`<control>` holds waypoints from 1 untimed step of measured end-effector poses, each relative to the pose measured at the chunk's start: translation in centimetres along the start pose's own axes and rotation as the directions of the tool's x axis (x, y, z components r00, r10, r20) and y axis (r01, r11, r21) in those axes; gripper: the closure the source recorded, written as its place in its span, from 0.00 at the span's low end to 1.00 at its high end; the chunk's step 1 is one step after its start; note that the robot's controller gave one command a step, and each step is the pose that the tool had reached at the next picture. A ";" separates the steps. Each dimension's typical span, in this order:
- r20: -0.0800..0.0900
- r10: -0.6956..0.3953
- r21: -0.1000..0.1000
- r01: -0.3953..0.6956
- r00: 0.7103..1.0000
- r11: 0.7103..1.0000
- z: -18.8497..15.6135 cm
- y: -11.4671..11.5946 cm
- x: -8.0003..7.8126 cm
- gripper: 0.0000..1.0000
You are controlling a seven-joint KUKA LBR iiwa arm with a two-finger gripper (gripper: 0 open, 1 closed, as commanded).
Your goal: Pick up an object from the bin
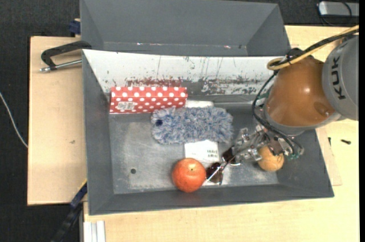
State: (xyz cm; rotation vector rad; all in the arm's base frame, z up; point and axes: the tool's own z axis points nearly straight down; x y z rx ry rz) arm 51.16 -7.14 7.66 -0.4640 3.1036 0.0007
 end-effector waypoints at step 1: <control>0.000 0.000 0.000 0.000 1.000 1.000 0.0 0.0 0.0 1.00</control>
Offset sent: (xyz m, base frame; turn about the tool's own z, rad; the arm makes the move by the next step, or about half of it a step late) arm -0.0113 0.0046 0.0559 0.0202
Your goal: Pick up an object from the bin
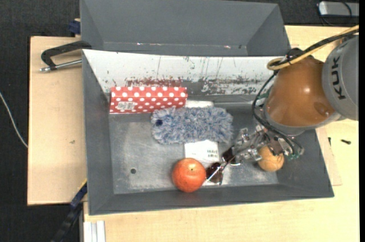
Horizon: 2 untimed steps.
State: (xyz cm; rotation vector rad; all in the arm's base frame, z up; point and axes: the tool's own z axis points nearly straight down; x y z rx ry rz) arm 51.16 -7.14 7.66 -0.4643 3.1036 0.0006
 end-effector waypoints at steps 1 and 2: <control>-0.004 0.015 -0.002 -0.015 1.000 1.000 -3.6 0.6 0.7 1.00; 0.000 -0.005 0.001 0.005 1.000 1.000 -5.0 2.4 -4.3 1.00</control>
Offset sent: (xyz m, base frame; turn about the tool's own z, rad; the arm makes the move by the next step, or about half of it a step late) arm 0.0455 0.0462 0.0503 -0.0164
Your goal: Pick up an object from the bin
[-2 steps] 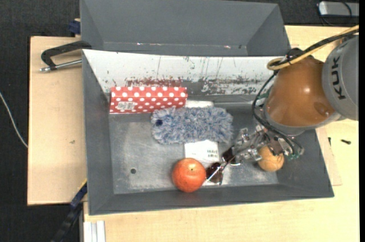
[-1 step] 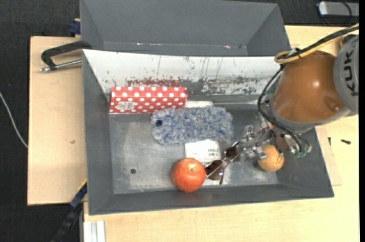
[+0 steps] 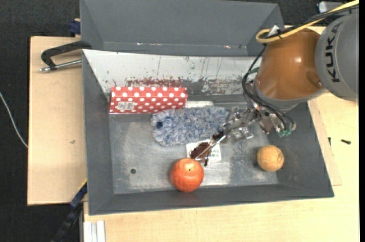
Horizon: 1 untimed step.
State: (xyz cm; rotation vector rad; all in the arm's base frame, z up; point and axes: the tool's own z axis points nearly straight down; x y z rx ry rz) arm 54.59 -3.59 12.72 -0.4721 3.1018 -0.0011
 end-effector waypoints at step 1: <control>0.001 0.106 0.000 -0.106 0.994 0.994 -8.5 -1.8 3.5 1.00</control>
Offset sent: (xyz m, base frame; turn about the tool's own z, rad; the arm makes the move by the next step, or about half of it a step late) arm 0.0000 0.0000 0.0000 0.0000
